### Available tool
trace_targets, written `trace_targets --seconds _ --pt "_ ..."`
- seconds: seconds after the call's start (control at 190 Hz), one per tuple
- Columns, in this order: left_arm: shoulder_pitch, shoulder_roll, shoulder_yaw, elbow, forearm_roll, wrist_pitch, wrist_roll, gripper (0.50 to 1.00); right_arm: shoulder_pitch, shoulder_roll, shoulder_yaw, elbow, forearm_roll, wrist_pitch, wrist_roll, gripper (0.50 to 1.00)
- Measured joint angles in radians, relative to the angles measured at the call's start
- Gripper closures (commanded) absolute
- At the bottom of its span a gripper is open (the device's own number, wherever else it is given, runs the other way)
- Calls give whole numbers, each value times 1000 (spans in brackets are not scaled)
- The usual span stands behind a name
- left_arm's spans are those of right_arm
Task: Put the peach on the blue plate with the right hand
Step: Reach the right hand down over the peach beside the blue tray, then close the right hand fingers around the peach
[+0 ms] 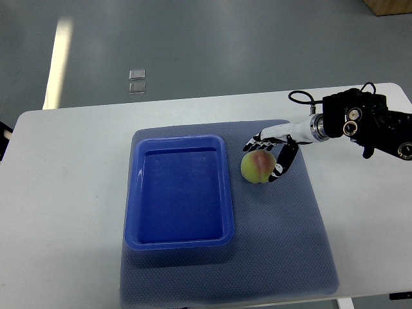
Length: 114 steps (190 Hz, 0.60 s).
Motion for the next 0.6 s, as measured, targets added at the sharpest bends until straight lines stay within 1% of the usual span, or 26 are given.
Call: trace_targets --seconds 0.084,0.158,0.179,0.184,0.195,0.2,0.247,0.253,0.258,0.263,0.268,0.274,0.279,0.289,0.295,0.3,0.305,0.316,0.321,0.326,0.332,0.337,0.342,0.389,0.405,0.6 --pt "0 0 0 0 0 0 0 500 -14 8 0 0 -1 -29 8 579" --pt "0 0 0 0 0 0 0 500 -24 11 0 -1 -1 -49 16 628" --pt "0 0 0 0 0 0 0 500 -28 12 0 -1 -1 -54 19 646" --pt "0 0 0 0 0 0 0 500 -30 12 0 -1 -1 -57 21 658" --pt "0 0 0 0 0 0 0 500 -31 13 0 -1 -1 -59 23 658" --pt "0 0 0 0 0 0 0 500 -32 13 0 -1 -1 -60 24 672" --pt "0 0 0 0 0 0 0 500 -38 13 0 -1 -1 -67 32 673" --pt "0 0 0 0 0 0 0 500 -39 13 0 -1 -1 -67 33 756" --pt "0 0 0 0 0 0 0 500 -40 13 0 -1 -1 -68 33 756" --pt "0 0 0 1 0 0 0 500 -40 13 0 -1 -1 -68 34 775" --pt "0 0 0 1 0 0 0 500 -40 13 0 -1 -1 -69 35 775" --pt "0 0 0 1 0 0 0 500 -41 13 0 -1 -1 -69 36 789" --pt "0 0 0 1 0 0 0 500 -41 14 0 -1 -1 -70 36 789" --pt "0 0 -1 1 0 0 0 500 -42 14 0 -1 -1 -71 38 807" --pt "0 0 -1 1 0 0 0 500 -42 14 0 -1 -1 -71 38 826" --pt "0 0 -1 1 0 0 0 500 -43 14 0 -1 -1 -73 40 826" --pt "0 0 -1 1 0 0 0 500 -43 14 0 -1 -1 -73 40 846" --pt "0 0 -1 1 0 0 0 500 -43 14 1 -1 -1 -75 42 846" --pt "0 0 -1 1 0 0 0 500 -43 14 1 -1 -1 -76 42 867" --pt "0 0 -1 1 0 0 0 500 -43 13 1 -1 -1 -76 43 867" --pt "0 0 -1 1 0 -1 0 500 -43 13 1 -1 -1 -77 44 887" --pt "0 0 -1 1 0 -1 0 500 -43 13 1 -1 -1 -78 44 887" --pt "0 0 -1 1 0 -1 0 500 -43 13 1 -1 -1 -78 45 903" --pt "0 0 -1 1 0 -1 0 500 -43 12 1 -1 -1 -82 48 959" --pt "0 0 -1 2 0 -1 0 500 -43 12 1 -1 -1 -83 49 995" --pt "0 0 -1 2 0 -1 0 500 -12 -23 8 16 11 -66 56 1000"
